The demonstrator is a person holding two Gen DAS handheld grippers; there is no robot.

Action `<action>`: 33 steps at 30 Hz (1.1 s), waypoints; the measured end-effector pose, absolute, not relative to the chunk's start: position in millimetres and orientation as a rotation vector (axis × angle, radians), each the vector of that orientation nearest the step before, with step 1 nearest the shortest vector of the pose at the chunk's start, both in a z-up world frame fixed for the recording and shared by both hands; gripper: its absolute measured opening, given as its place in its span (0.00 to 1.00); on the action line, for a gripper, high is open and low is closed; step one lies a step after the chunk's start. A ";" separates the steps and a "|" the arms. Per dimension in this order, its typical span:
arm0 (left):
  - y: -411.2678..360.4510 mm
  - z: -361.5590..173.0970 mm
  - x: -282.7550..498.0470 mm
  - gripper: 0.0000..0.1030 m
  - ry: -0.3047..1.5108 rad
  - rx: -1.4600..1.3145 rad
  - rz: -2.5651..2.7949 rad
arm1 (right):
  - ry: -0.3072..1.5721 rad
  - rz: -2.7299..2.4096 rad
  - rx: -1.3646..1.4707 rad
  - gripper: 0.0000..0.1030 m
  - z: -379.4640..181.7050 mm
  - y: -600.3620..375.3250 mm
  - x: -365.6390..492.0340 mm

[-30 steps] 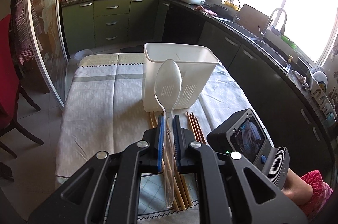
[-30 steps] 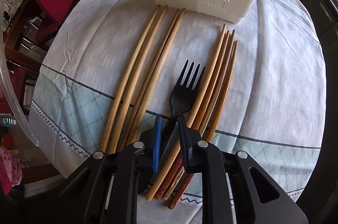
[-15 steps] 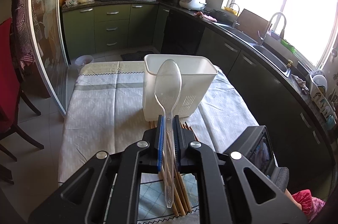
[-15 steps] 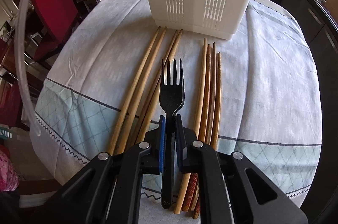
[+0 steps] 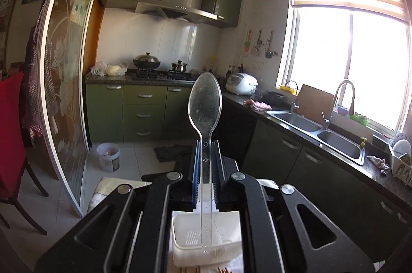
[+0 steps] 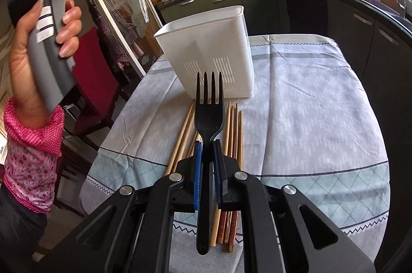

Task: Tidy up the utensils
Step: 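Lower the spoon into the white caddy with the left tool while the right tool lifts the fork, then insert the fork into the caddy with the right tool while the left tool releases the spoon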

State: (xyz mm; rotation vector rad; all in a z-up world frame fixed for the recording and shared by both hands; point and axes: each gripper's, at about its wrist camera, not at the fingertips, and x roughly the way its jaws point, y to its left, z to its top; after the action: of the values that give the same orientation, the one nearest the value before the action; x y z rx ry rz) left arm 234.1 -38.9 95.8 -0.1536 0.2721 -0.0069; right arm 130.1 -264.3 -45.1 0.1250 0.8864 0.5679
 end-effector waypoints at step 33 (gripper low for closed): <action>-19.7 21.5 206.2 0.17 0.431 -0.102 0.026 | 0.351 0.426 0.105 0.10 79.2 -211.4 280.5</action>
State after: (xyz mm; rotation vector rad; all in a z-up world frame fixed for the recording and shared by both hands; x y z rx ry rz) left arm 206.2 -19.7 21.5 -0.1019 0.4311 0.0264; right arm 280.5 -211.4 79.2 0.1053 0.3510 0.4264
